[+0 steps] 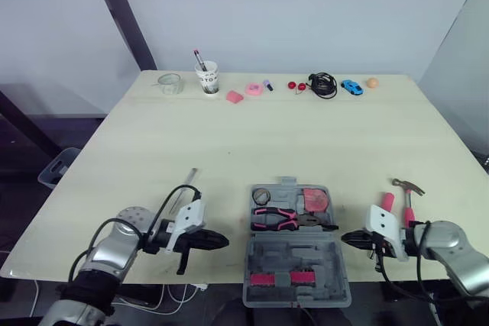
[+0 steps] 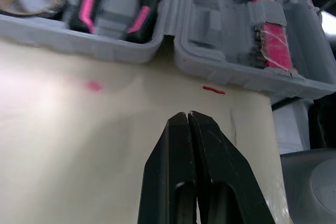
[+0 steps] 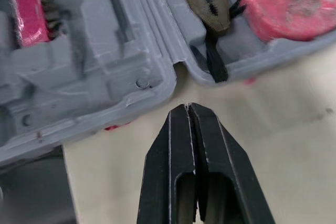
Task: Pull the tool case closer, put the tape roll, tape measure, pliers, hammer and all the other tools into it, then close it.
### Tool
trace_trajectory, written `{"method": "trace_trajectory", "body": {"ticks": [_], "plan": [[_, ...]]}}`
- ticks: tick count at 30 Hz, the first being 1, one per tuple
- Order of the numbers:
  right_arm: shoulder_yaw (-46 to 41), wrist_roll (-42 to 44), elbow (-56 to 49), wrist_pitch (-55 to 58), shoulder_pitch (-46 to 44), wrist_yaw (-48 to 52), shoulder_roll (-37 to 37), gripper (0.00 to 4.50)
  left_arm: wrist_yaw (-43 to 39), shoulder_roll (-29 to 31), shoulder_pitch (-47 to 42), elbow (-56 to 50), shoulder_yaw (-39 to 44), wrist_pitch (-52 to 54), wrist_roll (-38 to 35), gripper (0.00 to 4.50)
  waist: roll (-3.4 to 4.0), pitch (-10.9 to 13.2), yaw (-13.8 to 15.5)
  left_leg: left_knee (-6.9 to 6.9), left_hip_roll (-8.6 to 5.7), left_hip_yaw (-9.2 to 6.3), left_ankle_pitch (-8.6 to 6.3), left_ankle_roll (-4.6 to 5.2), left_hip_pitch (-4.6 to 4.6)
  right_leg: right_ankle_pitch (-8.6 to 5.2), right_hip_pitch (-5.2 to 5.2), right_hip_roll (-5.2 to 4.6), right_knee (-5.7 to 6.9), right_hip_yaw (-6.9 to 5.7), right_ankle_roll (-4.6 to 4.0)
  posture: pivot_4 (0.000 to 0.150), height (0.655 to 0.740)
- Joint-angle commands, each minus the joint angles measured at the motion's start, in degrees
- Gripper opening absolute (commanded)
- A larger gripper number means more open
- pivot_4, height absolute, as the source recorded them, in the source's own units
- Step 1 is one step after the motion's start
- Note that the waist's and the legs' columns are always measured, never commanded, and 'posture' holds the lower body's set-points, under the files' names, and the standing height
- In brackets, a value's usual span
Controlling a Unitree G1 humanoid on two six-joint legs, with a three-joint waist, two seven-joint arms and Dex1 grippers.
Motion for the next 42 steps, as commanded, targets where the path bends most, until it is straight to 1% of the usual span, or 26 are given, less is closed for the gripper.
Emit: {"method": "trace_trajectory", "body": {"ticks": [1, 7, 16, 20, 24, 28, 33, 42], "plan": [[0.3, -0.8, 2.2, -2.4, -1.8, 0.6, 0.8, 0.02, 0.3, -0.4, -1.6, 1.7, -0.4, -0.5, 1.1, 0.12, 0.0, 0.0, 0.0, -0.01, 0.0, -0.01, 0.0, 0.0, 0.0, 0.04, 0.0, 0.01, 0.0, 0.0, 0.06, 0.15, 0.74], [0.8, -1.7, 5.5, -4.4, -3.6, 0.6, 2.1, 0.02, 0.6, -1.7, -3.2, 3.2, -1.2, -0.4, 2.5, 0.12, 0.0, 0.0, 0.0, 0.0, 0.01, -0.01, 0.0, 0.0, 0.0, 0.07, 0.0, 0.03, 0.01, 0.01, 0.11, 0.15, 0.74], [2.3, -3.8, 5.3, -5.0, -3.0, 0.8, 3.0, 0.02, 2.5, -5.0, -3.8, 4.7, -2.4, -0.7, 4.2, 0.12, 0.01, 0.0, 0.0, 0.01, 0.01, -0.02, 0.0, 0.0, 0.02, 0.1, 0.01, 0.03, 0.03, 0.01, 0.15, 0.15, 0.74], [2.2, -4.1, 5.1, -5.0, -2.7, 1.0, 3.0, 0.02, 2.7, -5.4, -3.5, 4.6, -2.6, -1.1, 4.4, 0.12, 0.0, 0.0, 0.0, 0.01, 0.01, -0.02, 0.0, 0.0, 0.07, 0.1, 0.06, 0.03, 0.04, 0.01, 0.15, 0.15, 0.74], [2.3, -4.5, 5.0, -5.1, -2.8, 1.1, 3.0, 0.02, 3.7, -6.8, -3.4, 4.4, -1.9, 0.0, 3.1, 0.12, 0.0, -0.1, 0.0, 0.01, 0.01, -0.02, 0.0, 0.0, 0.08, 0.1, 0.07, 0.03, 0.04, 0.01, 0.15, 0.15, 0.74], [2.6, -4.9, 5.4, -5.4, -3.3, 1.4, 3.1, 0.02, 4.2, -6.8, -4.1, 5.7, -2.5, -1.4, 4.8, 0.12, -0.01, -0.1, 0.0, 0.03, 0.01, -0.03, 0.0, 0.0, 0.09, 0.1, 0.1, 0.03, 0.04, 0.01, 0.15, 0.15, 0.74], [3.1, -5.3, 5.9, -5.4, -4.4, 1.6, 3.5, 0.02, 4.3, -7.8, -4.2, 5.8, -3.1, -1.4, 4.8, 0.12, 0.0, -0.1, 0.0, 0.03, 0.01, -0.04, 0.0, 0.0, 0.1, 0.1, 0.1, 0.04, 0.04, 0.01, 0.15, 0.15, 0.74], [3.4, -5.4, 6.2, -5.2, -5.2, 2.3, 4.0, 0.02, 6.3, -11.2, -5.1, 6.7, -3.7, -0.6, 5.2, 0.12, 0.0, -0.1, 0.0, 0.05, 0.0, -0.05, 0.0, 0.0, 0.15, 0.11, 0.16, 0.04, 0.05, 0.01, 0.15, 0.15, 0.74]]}}
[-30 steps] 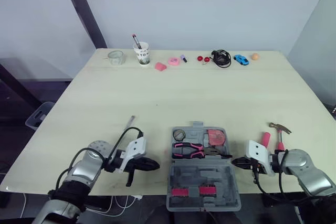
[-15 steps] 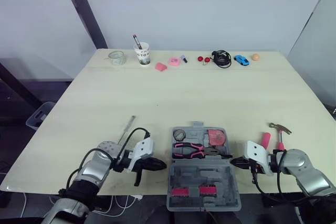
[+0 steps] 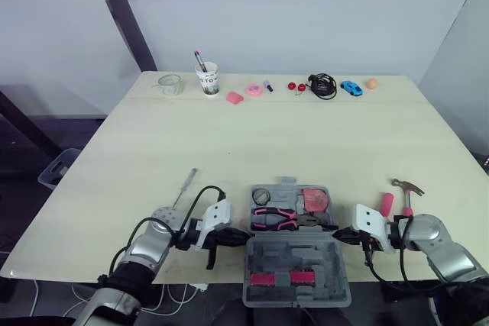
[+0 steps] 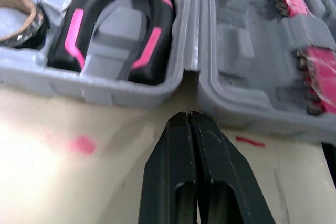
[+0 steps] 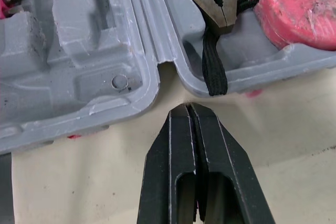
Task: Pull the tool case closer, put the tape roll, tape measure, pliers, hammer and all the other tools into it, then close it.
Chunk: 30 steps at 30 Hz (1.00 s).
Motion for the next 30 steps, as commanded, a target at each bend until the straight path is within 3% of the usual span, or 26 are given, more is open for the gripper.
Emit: {"method": "trace_trajectory", "body": {"ticks": [1, 30], "plan": [[1.1, -0.3, -0.1, -0.2, -0.4, 0.6, 0.5, 0.02, 1.5, -1.6, -1.0, 0.9, -1.1, 0.6, 0.9, 0.12, 0.01, 0.0, 0.0, 0.0, 0.0, -0.01, 0.0, 0.0, 0.0, 0.0, 0.0, 0.0, 0.0, 0.0, 0.0, 0.15, 0.74], [-0.7, -1.4, 3.2, -0.6, -5.5, -2.9, 5.2, 0.02, 5.0, -4.5, -5.8, 6.7, 1.0, -1.4, 2.1, 0.12, 0.02, 0.0, -0.1, 0.11, -0.02, -0.08, 0.02, 0.01, 0.12, 0.06, 0.17, 0.03, 0.0, 0.01, -0.11, 0.15, 0.74]]}}
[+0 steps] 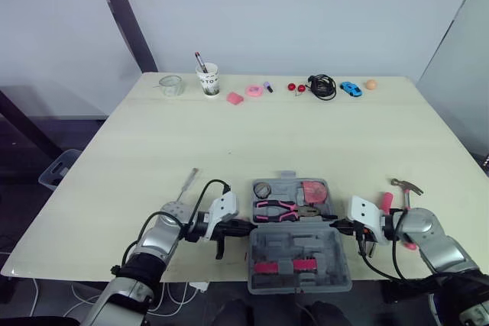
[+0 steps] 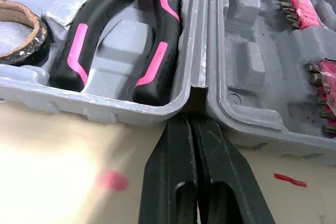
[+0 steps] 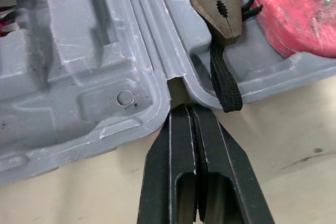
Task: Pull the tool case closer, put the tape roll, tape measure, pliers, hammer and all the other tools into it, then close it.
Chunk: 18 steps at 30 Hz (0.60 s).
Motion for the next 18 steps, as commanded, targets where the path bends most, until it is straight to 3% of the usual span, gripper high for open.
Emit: {"method": "trace_trajectory", "body": {"ticks": [1, 18], "plan": [[0.3, 0.8, -1.0, -1.1, -1.7, -0.7, 1.7, 0.02, 2.8, -1.3, -1.6, 1.3, 0.5, -0.8, 0.5, 0.12, 0.0, 0.0, 0.0, 0.0, 0.0, 0.0, 0.0, 0.0, 0.0, 0.07, 0.0, 0.01, 0.0, 0.0, 0.13, 0.15, 0.74], [0.3, -0.5, 2.1, -1.0, -4.8, -3.3, 5.3, 0.02, 6.0, -1.4, -3.0, 4.2, 2.2, -2.2, 1.2, 0.12, 0.0, 0.0, -0.4, 0.0, 0.05, -0.02, 0.0, 0.0, 0.0, 0.1, 0.0, 0.08, 0.0, 0.01, 0.13, 0.15, 0.74]]}}
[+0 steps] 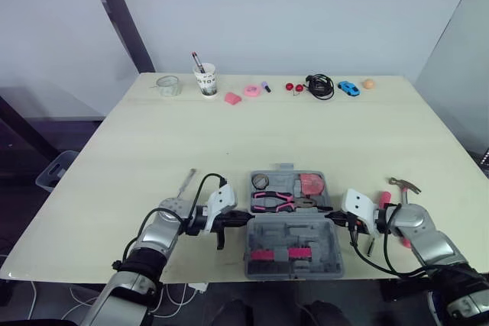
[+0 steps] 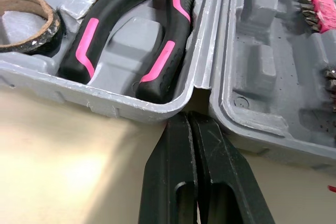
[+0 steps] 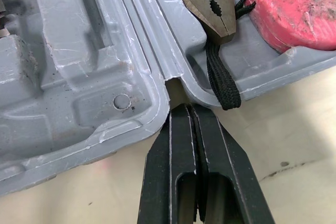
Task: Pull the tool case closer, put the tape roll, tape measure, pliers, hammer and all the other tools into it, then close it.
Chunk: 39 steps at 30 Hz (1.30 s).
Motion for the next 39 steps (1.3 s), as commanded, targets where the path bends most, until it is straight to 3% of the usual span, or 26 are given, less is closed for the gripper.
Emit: {"method": "trace_trajectory", "body": {"ticks": [1, 39], "plan": [[0.5, 0.8, -1.0, -0.9, -2.0, -0.7, 1.9, 0.02, 2.1, -0.7, -0.9, 0.4, 0.2, -0.5, 0.6, 0.12, 0.0, 0.0, -0.1, 0.0, 0.0, 0.0, 0.0, 0.0, 0.0, 0.0, 0.0, 0.0, 0.0, 0.0, 0.0, 0.15, 0.74], [0.6, -0.6, 3.6, -3.2, -5.3, -3.6, 5.5, 0.02, 2.1, 0.8, -1.9, 4.3, 0.7, -2.8, 1.1, 0.12, 0.01, 0.0, -1.1, -0.02, 0.04, -0.02, 0.0, 0.0, 0.0, 0.01, -0.01, 0.05, 0.01, 0.02, 0.0, 0.15, 0.74]]}}
